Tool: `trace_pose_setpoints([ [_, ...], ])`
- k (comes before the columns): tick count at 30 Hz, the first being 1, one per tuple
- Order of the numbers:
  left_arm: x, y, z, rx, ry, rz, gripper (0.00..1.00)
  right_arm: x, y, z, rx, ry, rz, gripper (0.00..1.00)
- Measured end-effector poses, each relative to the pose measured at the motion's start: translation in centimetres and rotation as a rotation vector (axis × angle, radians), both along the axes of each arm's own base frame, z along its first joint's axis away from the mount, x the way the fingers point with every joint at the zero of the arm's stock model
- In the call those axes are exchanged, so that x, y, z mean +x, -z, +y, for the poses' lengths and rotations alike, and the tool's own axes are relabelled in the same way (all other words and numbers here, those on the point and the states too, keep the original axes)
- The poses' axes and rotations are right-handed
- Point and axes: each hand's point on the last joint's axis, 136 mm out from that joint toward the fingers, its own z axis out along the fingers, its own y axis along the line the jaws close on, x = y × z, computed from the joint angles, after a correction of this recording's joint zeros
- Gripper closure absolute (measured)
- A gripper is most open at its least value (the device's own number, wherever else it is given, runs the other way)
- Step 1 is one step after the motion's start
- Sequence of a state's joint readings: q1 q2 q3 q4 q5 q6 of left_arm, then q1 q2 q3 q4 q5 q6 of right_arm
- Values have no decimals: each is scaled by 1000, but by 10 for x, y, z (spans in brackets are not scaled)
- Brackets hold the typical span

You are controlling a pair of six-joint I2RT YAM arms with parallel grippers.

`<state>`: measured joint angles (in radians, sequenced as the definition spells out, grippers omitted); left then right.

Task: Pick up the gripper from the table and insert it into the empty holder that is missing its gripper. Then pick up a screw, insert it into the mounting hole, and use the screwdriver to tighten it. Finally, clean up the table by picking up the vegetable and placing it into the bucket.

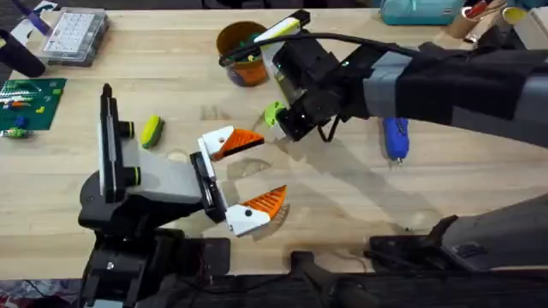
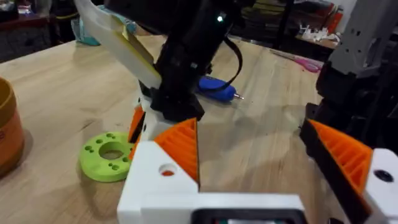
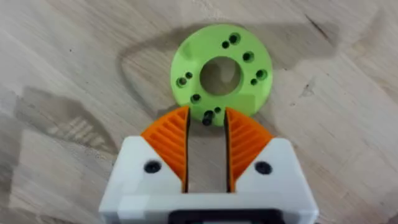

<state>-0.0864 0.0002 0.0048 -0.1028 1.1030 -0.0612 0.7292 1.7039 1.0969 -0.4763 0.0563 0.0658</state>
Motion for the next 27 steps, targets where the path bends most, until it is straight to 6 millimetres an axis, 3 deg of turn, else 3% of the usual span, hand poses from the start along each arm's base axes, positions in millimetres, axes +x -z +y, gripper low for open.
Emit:
trace_pose_setpoints([
  [4, 0, 0, 0, 0, 0, 0, 9, 0, 0, 0, -3, -5, -1, 760],
  [21, 0, 0, 0, 0, 0, 0, 9, -1, 0, -1, -8, -6, 0, 851],
  [27, 0, 0, 0, 0, 0, 0, 9, -1, 0, -1, -9, -9, -1, 987],
])
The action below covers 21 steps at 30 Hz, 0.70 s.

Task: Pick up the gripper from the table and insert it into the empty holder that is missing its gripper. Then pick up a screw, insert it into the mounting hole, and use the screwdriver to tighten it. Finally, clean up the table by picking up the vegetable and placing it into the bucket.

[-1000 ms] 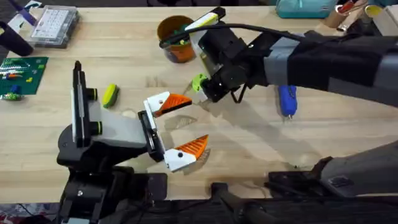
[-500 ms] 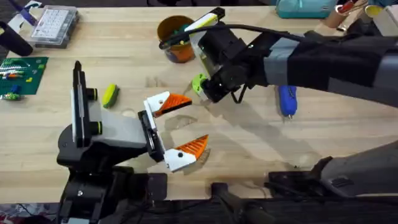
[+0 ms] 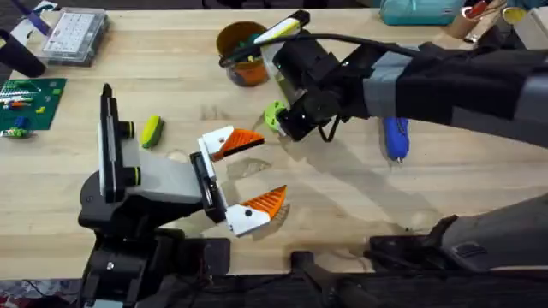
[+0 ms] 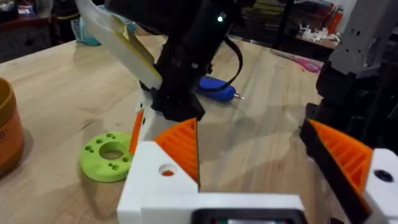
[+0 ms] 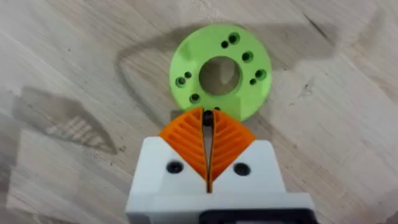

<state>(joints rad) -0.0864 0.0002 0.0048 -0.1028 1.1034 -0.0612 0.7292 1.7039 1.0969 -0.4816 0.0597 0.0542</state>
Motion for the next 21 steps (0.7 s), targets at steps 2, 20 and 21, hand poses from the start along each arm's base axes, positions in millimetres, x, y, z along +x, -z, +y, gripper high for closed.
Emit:
trace_pose_setpoints([
  [2, 0, 0, 0, 0, 0, 0, 9, 0, 0, 0, -1, -2, -1, 990],
  [20, 0, 0, 0, 0, 0, 0, 9, 4, -6, 4, 13, -2, -16, 994],
  [21, 0, 0, 0, 0, 0, 0, 9, 5, -9, 4, 17, -2, -20, 994],
])
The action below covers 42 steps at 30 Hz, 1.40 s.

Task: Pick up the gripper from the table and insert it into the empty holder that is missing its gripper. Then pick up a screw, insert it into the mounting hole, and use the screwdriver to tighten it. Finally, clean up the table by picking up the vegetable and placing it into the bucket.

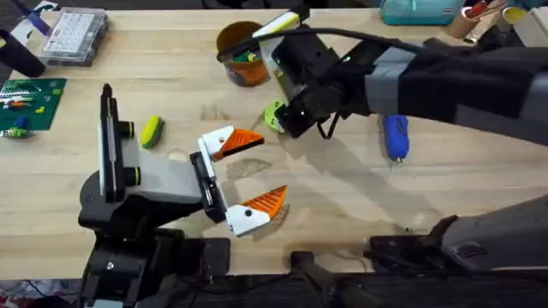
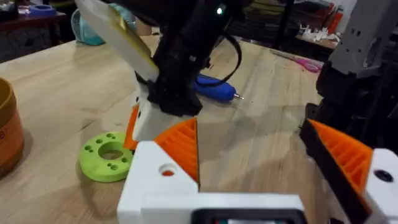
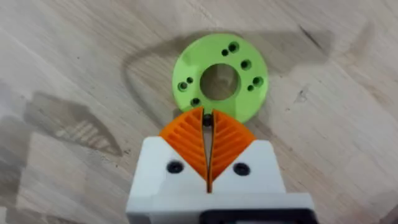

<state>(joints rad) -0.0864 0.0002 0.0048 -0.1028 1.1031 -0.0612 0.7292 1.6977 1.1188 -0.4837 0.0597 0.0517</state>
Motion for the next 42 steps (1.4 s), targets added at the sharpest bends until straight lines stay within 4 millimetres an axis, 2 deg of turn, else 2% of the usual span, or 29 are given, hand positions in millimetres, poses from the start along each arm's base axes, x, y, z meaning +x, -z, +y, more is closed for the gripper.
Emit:
trace_pose_setpoints([
  [4, 0, 0, 0, 0, 0, 1, 9, -2, -22, -2, 7, 0, -9, 994],
  [14, 0, 0, 0, 0, 0, 1, 9, -8, -114, -7, 30, -31, -57, 994],
  [28, 0, 0, 0, 0, 0, 1, 9, -17, -199, -15, 35, -87, -106, 994],
  [34, 0, 0, 0, 0, 0, 1, 9, -18, -223, -16, 56, -92, -136, 994],
  [42, 0, 0, 0, 0, 0, 1, 9, -27, -227, -6, 70, -130, -136, 994],
])
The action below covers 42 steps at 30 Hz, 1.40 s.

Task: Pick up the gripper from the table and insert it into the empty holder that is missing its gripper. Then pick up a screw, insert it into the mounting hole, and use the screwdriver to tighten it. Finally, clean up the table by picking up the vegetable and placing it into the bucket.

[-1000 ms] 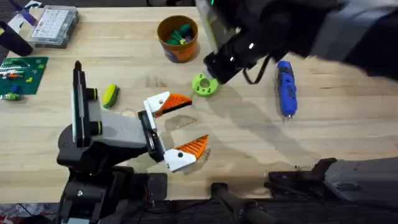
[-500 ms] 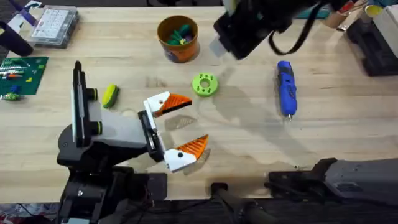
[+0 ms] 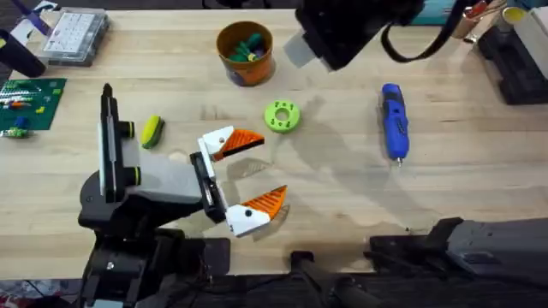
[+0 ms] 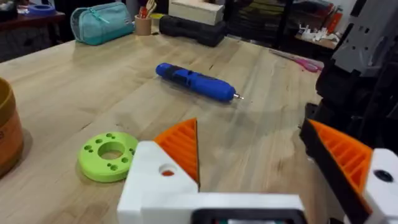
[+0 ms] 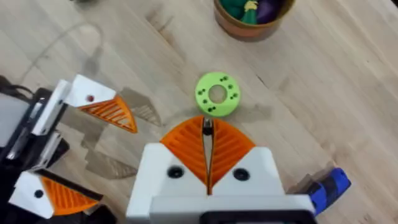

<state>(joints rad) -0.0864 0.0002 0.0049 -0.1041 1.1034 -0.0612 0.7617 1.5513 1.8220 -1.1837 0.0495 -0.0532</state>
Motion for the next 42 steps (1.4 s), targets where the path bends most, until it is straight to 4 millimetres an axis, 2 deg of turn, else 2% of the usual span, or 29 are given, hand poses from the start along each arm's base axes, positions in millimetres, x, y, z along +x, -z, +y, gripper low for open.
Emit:
trace_pose_setpoints([
  [9, 0, 0, 0, 0, 0, 0, 9, -21, -4, 33, 34, -103, -17, 994],
  [15, 0, 0, 0, 0, 0, 0, 9, -26, 7, 55, 20, -149, -1, 994],
  [19, 0, 0, 0, 0, 0, 0, 9, -25, 4, 67, 29, -173, -4, 994],
  [27, 0, 0, 0, 0, 0, 0, 9, -30, -7, 75, 63, -223, -7, 994],
  [31, 0, 0, 0, 0, 0, 0, 9, -38, -4, 77, 50, -264, 6, 994],
  [38, 0, 0, 0, 0, 0, 0, 9, -60, 0, 92, 26, -385, 1, 994],
  [42, 0, 0, 0, 0, 0, 0, 9, -71, 9, 91, -15, -424, 26, 994],
])
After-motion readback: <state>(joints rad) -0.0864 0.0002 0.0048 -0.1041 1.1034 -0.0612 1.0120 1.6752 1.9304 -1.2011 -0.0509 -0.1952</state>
